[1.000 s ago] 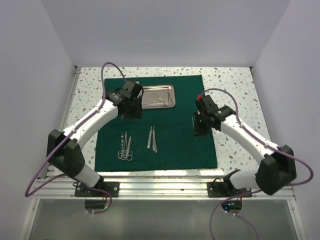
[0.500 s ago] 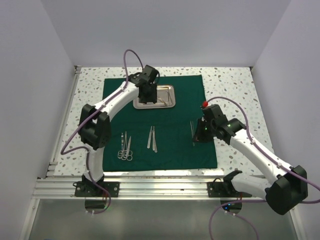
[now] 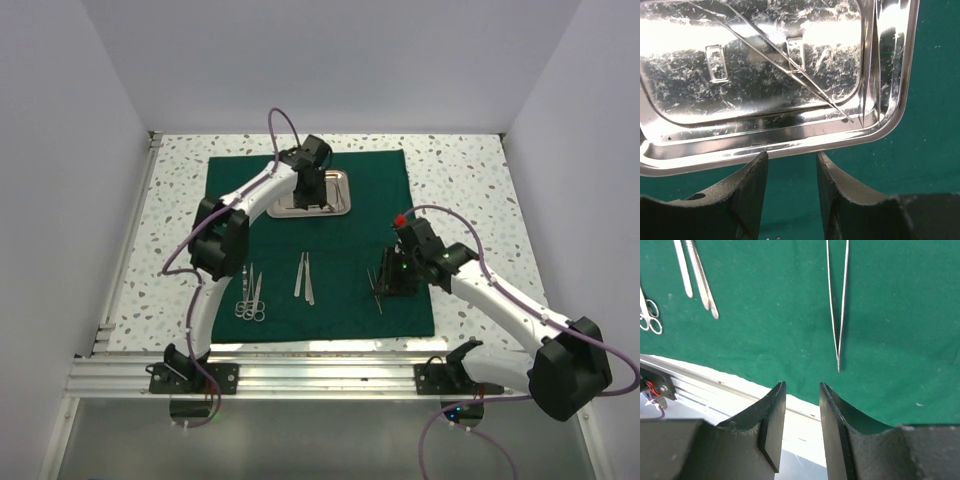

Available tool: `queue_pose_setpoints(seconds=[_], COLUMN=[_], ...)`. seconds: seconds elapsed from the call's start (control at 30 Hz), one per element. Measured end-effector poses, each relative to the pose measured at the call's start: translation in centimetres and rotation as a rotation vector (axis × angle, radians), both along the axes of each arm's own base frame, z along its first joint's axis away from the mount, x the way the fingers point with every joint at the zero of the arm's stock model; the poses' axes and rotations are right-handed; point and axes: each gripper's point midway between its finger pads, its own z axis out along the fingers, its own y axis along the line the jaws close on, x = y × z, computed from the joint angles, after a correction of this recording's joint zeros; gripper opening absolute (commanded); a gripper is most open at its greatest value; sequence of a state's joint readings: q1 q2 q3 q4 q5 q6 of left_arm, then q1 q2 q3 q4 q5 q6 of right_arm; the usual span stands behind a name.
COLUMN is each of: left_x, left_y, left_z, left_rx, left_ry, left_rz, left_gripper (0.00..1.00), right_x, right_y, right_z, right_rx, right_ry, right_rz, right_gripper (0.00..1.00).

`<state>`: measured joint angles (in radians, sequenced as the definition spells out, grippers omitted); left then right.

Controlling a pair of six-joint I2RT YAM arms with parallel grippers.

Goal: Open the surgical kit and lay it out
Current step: Place the medical item in the surgical kit.

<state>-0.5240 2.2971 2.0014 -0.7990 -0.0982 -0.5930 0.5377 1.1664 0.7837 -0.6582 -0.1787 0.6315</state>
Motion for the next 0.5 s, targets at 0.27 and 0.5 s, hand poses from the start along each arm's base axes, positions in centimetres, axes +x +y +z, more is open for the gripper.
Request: queue_pose_setpoints(seconds=[0.27,0.5], left_x=[1.5,3.8], left_y=[-1.1,-1.6], left_z=[0.3,1.7], left_rx=[-0.050,-0.074], left_ry=[-0.035,-0.101], left_rz=[0.044,0.136], left_gripper=[0.43,0.43], right_x=[-0.7,-1.4], right_y=[-0.9,-1.7], right_z=[-0.4,-0.6], right_rx=[-0.042,-0.085], right_ry=[0.019,0.041], right_rz=[0.008,0.017], right_gripper=[0.38,0.37])
